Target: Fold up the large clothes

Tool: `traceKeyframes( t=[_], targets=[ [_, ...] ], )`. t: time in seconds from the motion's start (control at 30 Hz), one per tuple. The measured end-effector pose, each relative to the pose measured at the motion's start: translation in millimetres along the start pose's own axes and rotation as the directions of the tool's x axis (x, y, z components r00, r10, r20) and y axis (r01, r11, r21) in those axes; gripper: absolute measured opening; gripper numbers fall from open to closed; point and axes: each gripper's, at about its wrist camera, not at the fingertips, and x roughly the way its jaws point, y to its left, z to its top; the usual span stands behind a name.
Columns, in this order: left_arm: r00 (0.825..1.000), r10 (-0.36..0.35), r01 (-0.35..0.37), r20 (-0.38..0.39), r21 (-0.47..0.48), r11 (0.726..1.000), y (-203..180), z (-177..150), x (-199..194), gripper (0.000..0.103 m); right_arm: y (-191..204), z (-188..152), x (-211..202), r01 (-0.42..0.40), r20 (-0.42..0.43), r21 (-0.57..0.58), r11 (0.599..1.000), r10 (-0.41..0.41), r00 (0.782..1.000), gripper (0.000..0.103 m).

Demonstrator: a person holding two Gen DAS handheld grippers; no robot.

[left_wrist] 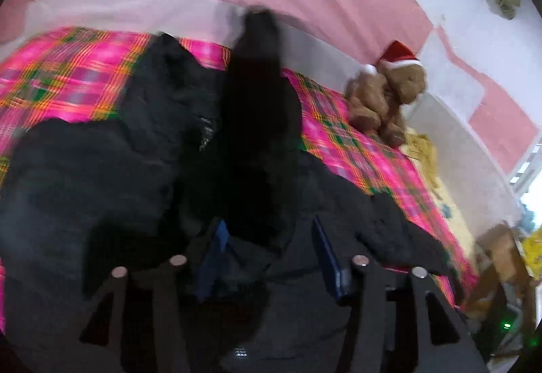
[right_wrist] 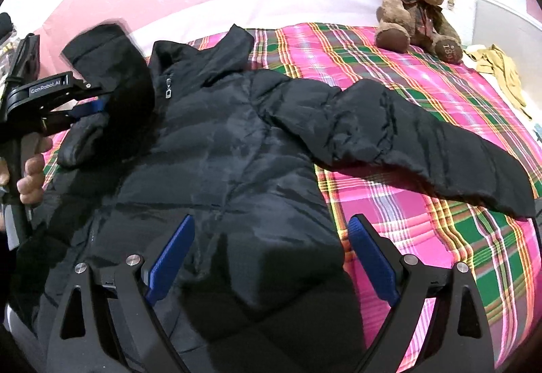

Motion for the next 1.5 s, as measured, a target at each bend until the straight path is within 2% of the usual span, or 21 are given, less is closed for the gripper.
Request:
traceKeyframes(
  t=[0.13,0.23,0.3,0.37,0.43,0.53,0.6,0.63,0.67,0.77,0.87,0.93,1.13,1.2,1.3,1.37,1.47,1.5],
  targets=[
    [0.997,-0.083,0.083,-0.009,0.029,0.996,-20.9,1.1,-8.9,0.06,2.2,5.3,-6.8,0.002,0.029,0.0,1.0,-0.002,1.0,0.092],
    [0.993,-0.112,0.111,0.032,0.043,0.993,-18.8,4.7,-36.2,0.06,8.9,13.0,-15.1,-0.008,0.066,-0.007,1.0,0.009,0.998,0.092],
    [0.994,-0.077,0.074,0.08,0.047,0.996,-5.3,11.3,-56.1,0.06,17.6,20.7,-17.1,-0.015,0.083,-0.025,1.0,0.017,0.996,0.092],
    [0.992,0.0,-0.005,0.126,0.042,0.999,16.0,19.0,-72.4,0.06,29.6,30.1,-13.9,-0.028,0.087,-0.05,0.998,0.032,0.996,0.092],
    [0.985,0.106,-0.109,0.138,0.013,0.994,44.0,26.7,-82.6,0.06,41.3,39.7,-6.1,-0.051,0.084,-0.063,0.997,0.056,0.995,0.092],
    [0.949,0.285,-0.287,0.135,-0.008,0.958,87.5,36.7,-80.8,0.059,59.6,59.5,19.4,-0.095,0.067,-0.084,0.992,0.101,0.993,0.091],
    [0.932,0.348,-0.347,0.101,-0.028,0.937,116.3,41.5,-68.3,0.052,70.9,74.9,45.1,-0.11,0.035,-0.088,0.99,0.113,0.993,0.087],
    [0.928,0.364,-0.362,0.072,-0.049,0.931,131.0,41.5,-60.4,0.044,76.1,82.3,59.1,-0.115,0.015,-0.095,0.989,0.117,0.993,0.079],
    [0.928,0.37,-0.367,0.044,-0.064,0.928,143.6,41.9,-50.8,0.042,80.1,88.1,71.1,-0.112,-0.001,-0.1,0.989,0.112,0.994,0.069],
    [0.923,0.385,-0.382,0.004,-0.099,0.919,171.0,30.9,-26.5,0.037,86.6,104.1,115.1,-0.088,-0.054,-0.105,0.991,0.083,0.995,0.059],
    [0.933,0.361,-0.357,0.012,-0.117,0.927,178.2,10.6,-15.1,0.037,80.8,105.0,163.2,-0.047,-0.105,-0.101,0.994,0.036,0.994,0.059],
    [0.925,0.379,-0.376,0.03,-0.084,0.923,171.2,5.2,-10.6,0.037,76.4,104.9,175.6,-0.042,-0.102,-0.088,0.995,0.033,0.994,0.058],
    [0.911,0.411,-0.409,0.029,-0.055,0.911,164.2,5.9,-11.7,0.037,78.6,107.4,175.7,-0.013,-0.091,-0.101,0.995,0.004,0.996,0.059],
    [0.909,0.416,-0.414,0.029,-0.056,0.909,160.6,12.5,-20.6,0.036,75.9,112.7,157.6,-0.006,-0.072,-0.083,0.997,0.0,0.997,0.059],
    [0.919,0.388,-0.387,0.071,-0.033,0.921,141.0,7.9,-47.1,0.036,74.2,109.0,124.2,-0.018,-0.017,-0.081,0.997,0.017,1.0,0.059],
    [0.911,0.404,-0.404,0.086,-0.012,0.915,135.9,-0.9,-54.0,0.036,74.0,98.6,119.8,-0.027,-0.027,-0.092,0.995,0.025,0.999,0.059],
    [0.896,0.443,-0.443,-0.008,-0.015,0.896,150.2,-14.5,-31.3,0.037,72.1,83.0,146.6,-0.019,-0.107,-0.108,0.994,0.007,0.994,0.059],
    [0.898,0.439,-0.439,-0.023,-0.022,0.898,153.8,-18.2,-24.7,0.037,69.2,79.4,154.1,-0.035,-0.115,-0.1,0.994,0.024,0.993,0.06]
  ],
)
